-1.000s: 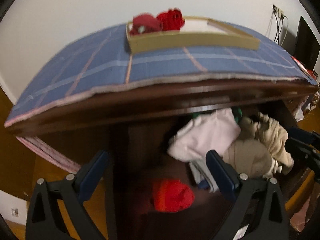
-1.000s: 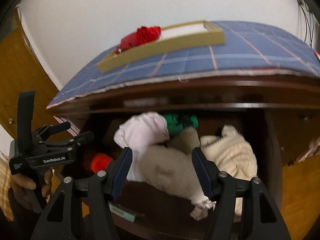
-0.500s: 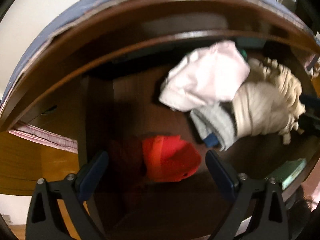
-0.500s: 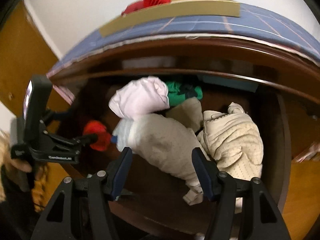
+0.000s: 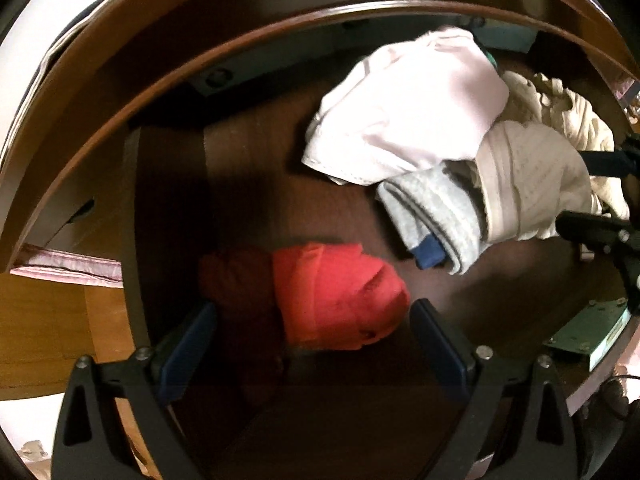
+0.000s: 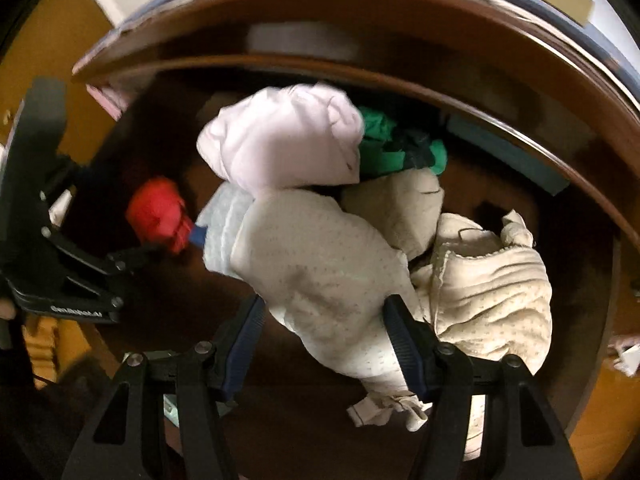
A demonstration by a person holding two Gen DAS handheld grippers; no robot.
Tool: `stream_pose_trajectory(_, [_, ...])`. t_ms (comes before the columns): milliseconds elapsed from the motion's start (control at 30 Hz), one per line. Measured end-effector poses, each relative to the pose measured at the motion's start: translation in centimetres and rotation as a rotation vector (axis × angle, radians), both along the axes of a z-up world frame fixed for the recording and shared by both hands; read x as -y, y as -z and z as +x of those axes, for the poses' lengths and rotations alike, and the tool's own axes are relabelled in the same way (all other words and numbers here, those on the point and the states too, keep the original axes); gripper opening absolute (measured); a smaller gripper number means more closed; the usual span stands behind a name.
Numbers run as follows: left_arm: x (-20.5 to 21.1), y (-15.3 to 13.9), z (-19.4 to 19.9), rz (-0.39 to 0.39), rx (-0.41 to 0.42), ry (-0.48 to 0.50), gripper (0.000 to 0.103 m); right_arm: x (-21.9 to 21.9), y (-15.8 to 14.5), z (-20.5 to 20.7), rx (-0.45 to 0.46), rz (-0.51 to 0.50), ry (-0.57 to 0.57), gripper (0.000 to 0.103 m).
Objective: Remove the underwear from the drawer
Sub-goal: 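Lower both tools back into the drawer toward the remaining clothes, then grasp a red sock with the left tool while the right tool grasps white dotted underwear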
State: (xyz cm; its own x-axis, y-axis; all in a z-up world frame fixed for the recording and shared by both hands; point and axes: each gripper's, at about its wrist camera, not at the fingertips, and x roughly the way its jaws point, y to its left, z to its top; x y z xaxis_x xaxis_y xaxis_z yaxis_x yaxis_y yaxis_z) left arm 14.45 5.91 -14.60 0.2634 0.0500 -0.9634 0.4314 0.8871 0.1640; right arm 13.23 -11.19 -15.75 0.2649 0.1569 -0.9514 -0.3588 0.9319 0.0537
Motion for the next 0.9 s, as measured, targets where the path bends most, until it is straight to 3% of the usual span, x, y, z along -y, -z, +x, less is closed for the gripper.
stream_pose_trajectory(133, [0.0,0.2,-0.2,-0.017,-0.033,0.011,0.095,-0.3,1.0,0.0,-0.010,-0.119,0.009,0.064])
stream_pose_trajectory(333, [0.1,0.3,-0.1,-0.026,-0.021,0.061,0.081,0.5,1.8,0.7,-0.054,-0.078,0.043,0.064])
stream_pose_trajectory(433, [-0.6,0.2,-0.2,-0.037,0.001,0.073,0.074,0.0,2.1,0.8,-0.060,-0.121,0.000,0.064])
stream_pose_trajectory(533, [-0.8,-0.3,-0.7,-0.035,0.048,0.076,0.064,-0.1,2.5,0.6,-0.070,-0.138,-0.005,0.052])
stream_pose_trajectory(567, [-1.1,-0.6,-0.8,-0.039,0.079,0.061,0.056,0.0,2.5,0.4,-0.061,-0.135,-0.003,0.049])
stream_pose_trajectory(600, [-1.4,-0.8,-0.8,-0.041,0.102,0.047,0.045,0.2,2.5,0.3,-0.053,-0.119,0.002,0.046])
stream_pose_trajectory(733, [-3.2,-2.6,-0.8,-0.161,0.171,-0.032,0.029,2.0,1.8,-0.7,-0.021,0.016,0.067,0.035])
stream_pose_trajectory(767, [-3.5,-2.7,-0.9,-0.191,0.174,-0.041,0.017,2.5,1.6,-0.8,-0.019,0.051,0.092,0.034])
stream_pose_trajectory(800, [-4.0,-2.8,-0.8,-0.269,0.152,-0.056,0.007,3.1,1.3,-1.0,-0.014,0.098,0.125,0.033])
stream_pose_trajectory(900, [-4.9,-2.7,-0.8,-0.361,0.140,-0.102,0.007,4.9,0.5,-1.7,0.015,0.255,0.207,0.031])
